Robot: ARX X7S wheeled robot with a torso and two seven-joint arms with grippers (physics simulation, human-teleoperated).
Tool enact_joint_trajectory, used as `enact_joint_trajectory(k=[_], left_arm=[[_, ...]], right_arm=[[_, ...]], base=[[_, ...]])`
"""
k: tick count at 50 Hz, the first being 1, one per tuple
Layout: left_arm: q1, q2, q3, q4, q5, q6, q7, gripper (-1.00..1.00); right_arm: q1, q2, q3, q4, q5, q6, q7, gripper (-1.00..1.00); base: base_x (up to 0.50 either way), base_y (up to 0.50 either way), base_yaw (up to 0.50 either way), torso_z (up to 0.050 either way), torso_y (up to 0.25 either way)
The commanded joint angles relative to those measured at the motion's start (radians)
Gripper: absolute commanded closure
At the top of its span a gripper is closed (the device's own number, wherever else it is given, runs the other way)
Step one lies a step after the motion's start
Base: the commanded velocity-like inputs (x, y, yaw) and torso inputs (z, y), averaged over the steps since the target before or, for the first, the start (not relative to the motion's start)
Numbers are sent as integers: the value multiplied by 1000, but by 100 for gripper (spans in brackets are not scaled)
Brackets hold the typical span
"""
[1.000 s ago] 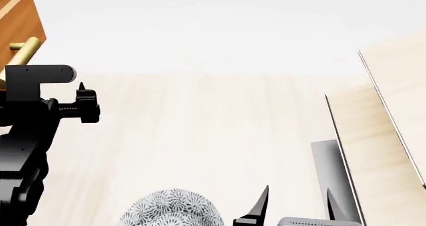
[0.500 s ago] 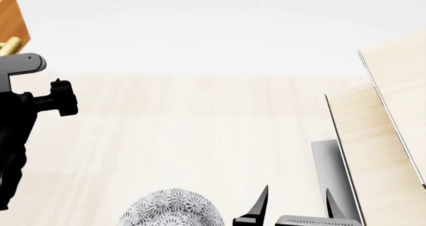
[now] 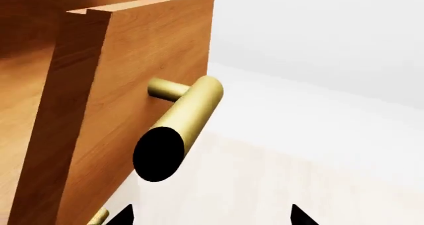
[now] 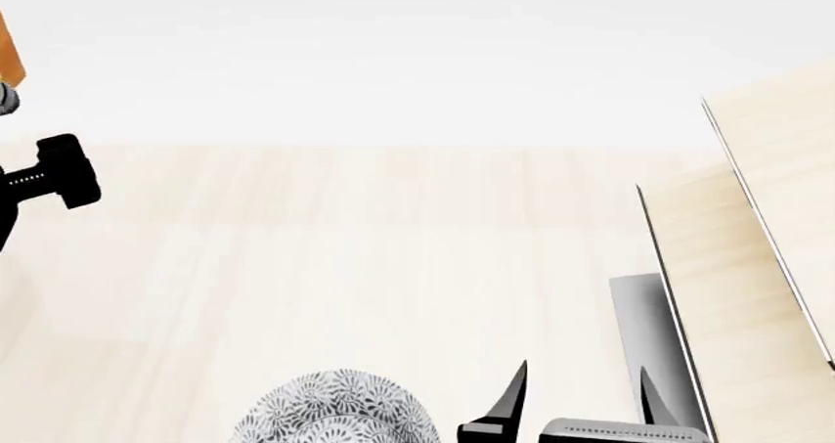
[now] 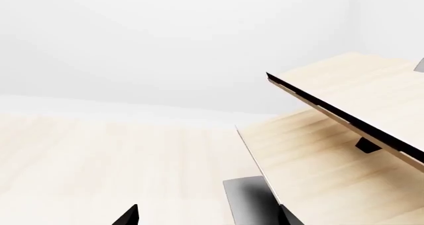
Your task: Close the top drawer of the cabinet.
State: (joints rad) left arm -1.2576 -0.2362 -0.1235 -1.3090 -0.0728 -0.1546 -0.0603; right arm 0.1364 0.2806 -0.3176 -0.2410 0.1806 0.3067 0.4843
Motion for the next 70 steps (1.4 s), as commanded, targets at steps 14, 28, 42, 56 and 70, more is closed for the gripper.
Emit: enact_joint_trajectory(k=[14,28,42,56,70], left_arm=[[-61,-96,-132,0,52,-54,-82,-100],[-72,-149,-156,0,66,-52,-112,-100],[-92,-197,-188,0,65,-65,-175,-100],[-72,-275,-259,0,55,-72,-247,-100],[-88,-289,-273,0,71,-63,-242,-100]], right_arm=[[4,1,-6,7,6,0,10,-100],[7,5,-12,8,7,-2,13,-100],[10,9,-16,13,10,-4,14,-100],[13,16,-20,5,15,4,15,-100],[41,15,10,30,34,5,25,-100]], base=[[0,0,0,0,1],[0,0,0,0,1],[0,0,0,0,0],[0,0,0,0,0],[7,9,10,0,0]])
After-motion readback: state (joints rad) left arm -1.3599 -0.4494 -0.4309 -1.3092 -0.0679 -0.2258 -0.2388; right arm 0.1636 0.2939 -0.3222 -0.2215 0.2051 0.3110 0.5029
